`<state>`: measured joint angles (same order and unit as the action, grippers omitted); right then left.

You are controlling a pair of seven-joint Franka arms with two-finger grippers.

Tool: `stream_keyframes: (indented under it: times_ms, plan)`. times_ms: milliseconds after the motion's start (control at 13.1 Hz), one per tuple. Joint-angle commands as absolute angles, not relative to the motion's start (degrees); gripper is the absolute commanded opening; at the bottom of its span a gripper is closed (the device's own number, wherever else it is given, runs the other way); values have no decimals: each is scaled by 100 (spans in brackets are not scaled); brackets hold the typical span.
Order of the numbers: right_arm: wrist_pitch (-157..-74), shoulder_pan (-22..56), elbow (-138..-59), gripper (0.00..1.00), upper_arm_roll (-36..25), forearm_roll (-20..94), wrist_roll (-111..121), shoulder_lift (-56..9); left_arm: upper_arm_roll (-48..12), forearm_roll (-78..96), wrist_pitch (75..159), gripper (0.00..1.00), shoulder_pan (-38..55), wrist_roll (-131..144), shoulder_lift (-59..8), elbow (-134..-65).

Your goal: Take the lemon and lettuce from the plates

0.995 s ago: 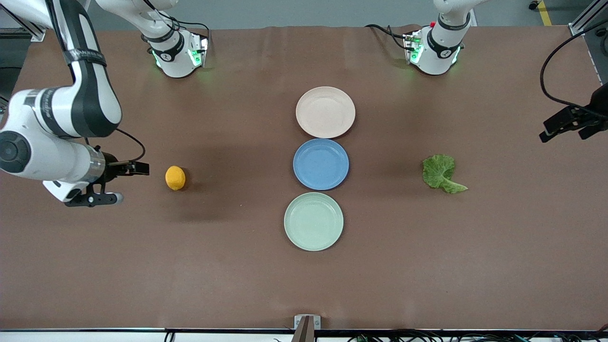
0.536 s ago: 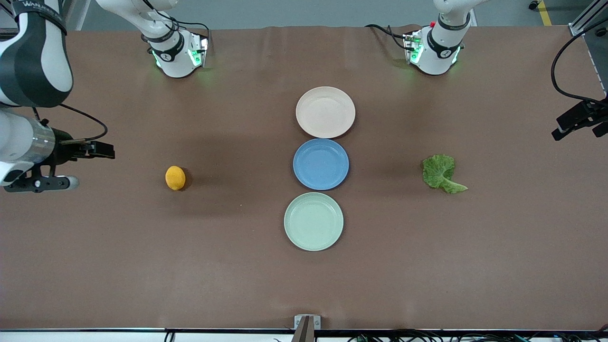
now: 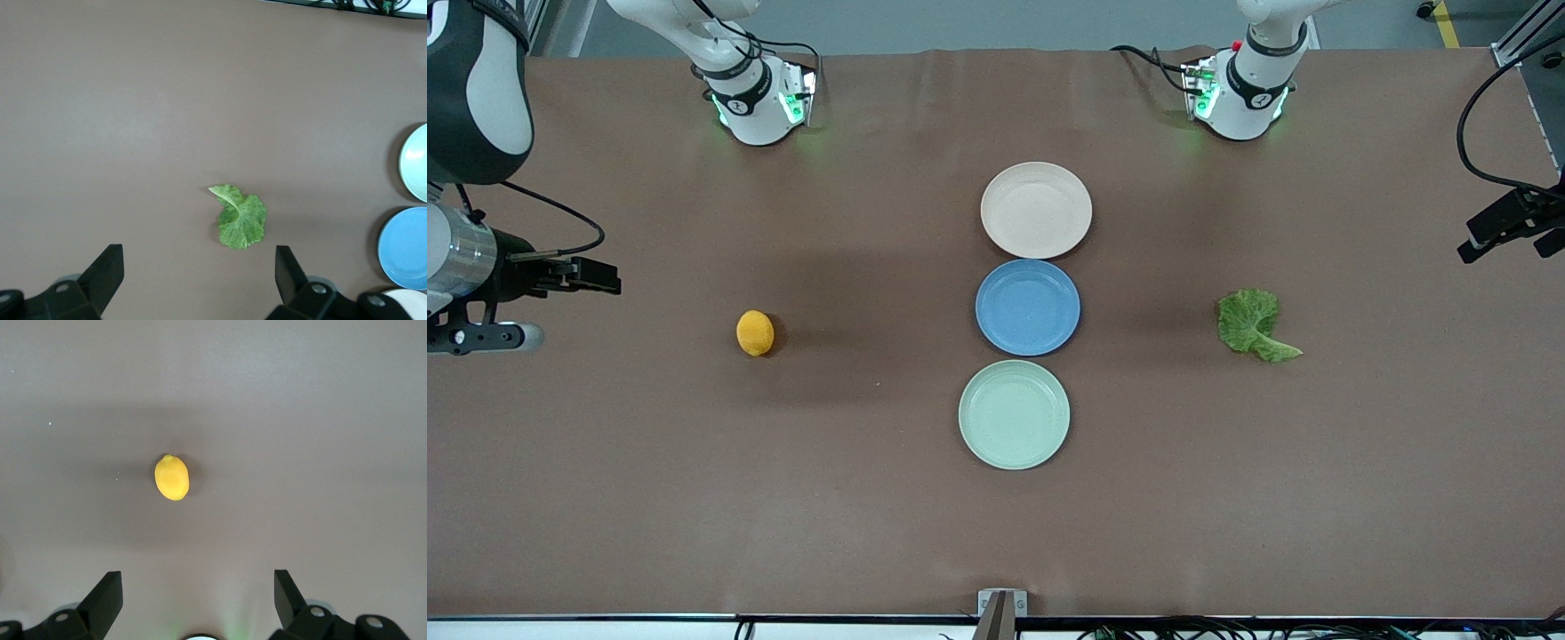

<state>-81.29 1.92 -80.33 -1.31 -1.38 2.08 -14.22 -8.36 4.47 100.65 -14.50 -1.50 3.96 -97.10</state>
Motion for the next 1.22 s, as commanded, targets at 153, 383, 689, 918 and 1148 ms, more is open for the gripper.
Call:
stream_keyframes:
  times_ms: [153, 383, 689, 918, 1148]
  plan:
    - [-7849, -70, -7989, 100, -70, -9, 290, -1416, 272, 413, 9800, 100, -220, -70, 308, -9545]
    - [-8093, -105, -8487, 100, -70, 62, 290, -969, 526, 413, 9774, 100, 34, -70, 308, -9536]
    - [-8771, -105, -9588, 100, -62, 62, 290, -159, 536, 413, 9773, 100, -79, -79, 316, -9536]
    - [-8710, -97, -9606, 100, -44, 70, 290, 96, 545, 378, 9773, 100, -79, -79, 325, -9527]
    - [-8762, -88, -9764, 100, -35, 79, 290, 369, 536, 360, 9660, 100, -79, -88, 343, -9300]
